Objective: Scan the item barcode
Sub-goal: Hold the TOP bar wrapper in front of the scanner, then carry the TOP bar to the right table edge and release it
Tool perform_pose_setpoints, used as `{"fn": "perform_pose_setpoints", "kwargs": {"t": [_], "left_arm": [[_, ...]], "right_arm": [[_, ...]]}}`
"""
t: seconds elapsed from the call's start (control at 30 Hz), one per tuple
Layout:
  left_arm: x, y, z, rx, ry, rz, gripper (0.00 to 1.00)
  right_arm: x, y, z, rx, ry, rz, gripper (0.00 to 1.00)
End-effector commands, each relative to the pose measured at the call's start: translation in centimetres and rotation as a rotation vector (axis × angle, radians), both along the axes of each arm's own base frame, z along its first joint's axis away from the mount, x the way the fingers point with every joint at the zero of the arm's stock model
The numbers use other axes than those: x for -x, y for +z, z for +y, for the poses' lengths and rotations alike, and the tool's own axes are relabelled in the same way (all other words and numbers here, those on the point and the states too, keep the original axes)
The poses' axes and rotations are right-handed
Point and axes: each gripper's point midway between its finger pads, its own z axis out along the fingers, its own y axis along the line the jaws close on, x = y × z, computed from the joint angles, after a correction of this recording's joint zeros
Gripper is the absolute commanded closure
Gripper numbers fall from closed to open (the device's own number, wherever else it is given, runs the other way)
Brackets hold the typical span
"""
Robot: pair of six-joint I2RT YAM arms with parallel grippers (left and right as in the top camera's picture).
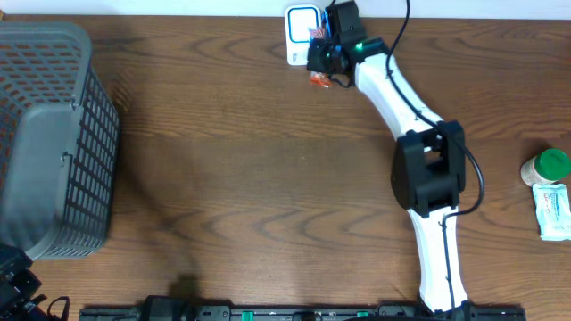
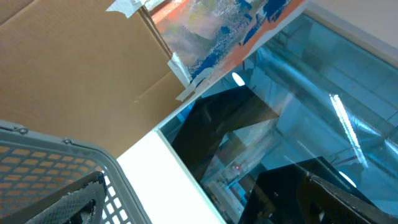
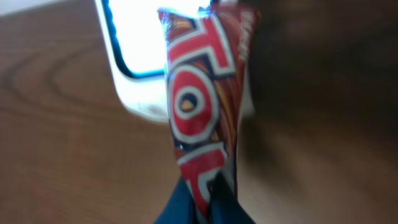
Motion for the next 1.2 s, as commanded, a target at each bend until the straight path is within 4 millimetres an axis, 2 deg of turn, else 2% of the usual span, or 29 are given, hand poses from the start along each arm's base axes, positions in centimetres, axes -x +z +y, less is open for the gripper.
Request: {"fn": "perform_pose_setpoints", "kwargs": {"t": [0.0,0.03,0.07,0.1,0.27,0.4,0.43,0.53,0.63,0.77,0.93,1.07,1.1,1.17], "left_arm": [[-0.3,-0.3,0.2,0.009,0.014,0.005,0.02],[-0.2,-0.2,0.2,0.009,0.014,0.002,0.02],[-0.2,-0.2,0.2,0.009,0.014,0.002,0.02],[-0.2,-0.2,0.2,0.009,0.014,0.001,0.02],[-0.2,-0.2,0.1,0.012,0.010,-0.002,0.02],[-0.3,-0.2,0.1,0.034,-0.008,-0.025,0.02],[-0.3,-0.2,0.0,0.032,-0.010,-0.025,0.02],[-0.3,-0.2,0.0,0.031,-0.011,-0.025,0.02],[-0.6,0.0,-0.3,0.020,-0.034,-0.024,0.02],[-0.8,-0.3,-0.4,0.017,-0.040,-0.007,0.02],[-0.9,-0.4,-0.4,0.016,-0.040,0.000,0.02],[-1.0,-0.8,-0.4,0.015,-0.040,0.016,0.02],[-1.1,-0.8,-0.4,0.015,-0.039,0.020,0.02],[-1.2,-0.9,-0.5,0.015,-0.039,0.020,0.02]], "right_arm": [[0.8,10.3,-5.0,0.001,-0.073,-0.071,0.99],[2.9,12.0,-7.7,0.022,-0.111,-0.016,0.99],[4.1,12.9,-9.5,0.040,-0.142,0.013,0.99],[5.2,13.5,-11.4,0.065,-0.178,0.038,0.99],[11.0,16.0,-24.5,0.288,-0.474,0.149,0.99],[14.0,15.9,-33.5,0.379,-0.673,0.226,0.99],[14.5,15.4,-35.7,0.395,-0.724,0.244,0.99],[15.4,13.4,-40.7,0.396,-0.829,0.282,0.99],[15.9,10.1,-44.3,0.365,-0.898,0.319,0.99],[16.3,5.4,-47.5,0.300,-0.957,0.358,0.99],[19.6,0.1,-51.8,0.300,-1.124,0.434,0.99],[21.8,-2.2,-53.5,0.247,-1.226,0.458,0.99],[22.5,-2.4,-54.1,0.217,-1.268,0.465,0.99],[22.8,-2.3,-54.5,0.178,-1.277,0.459,0.96]]}}
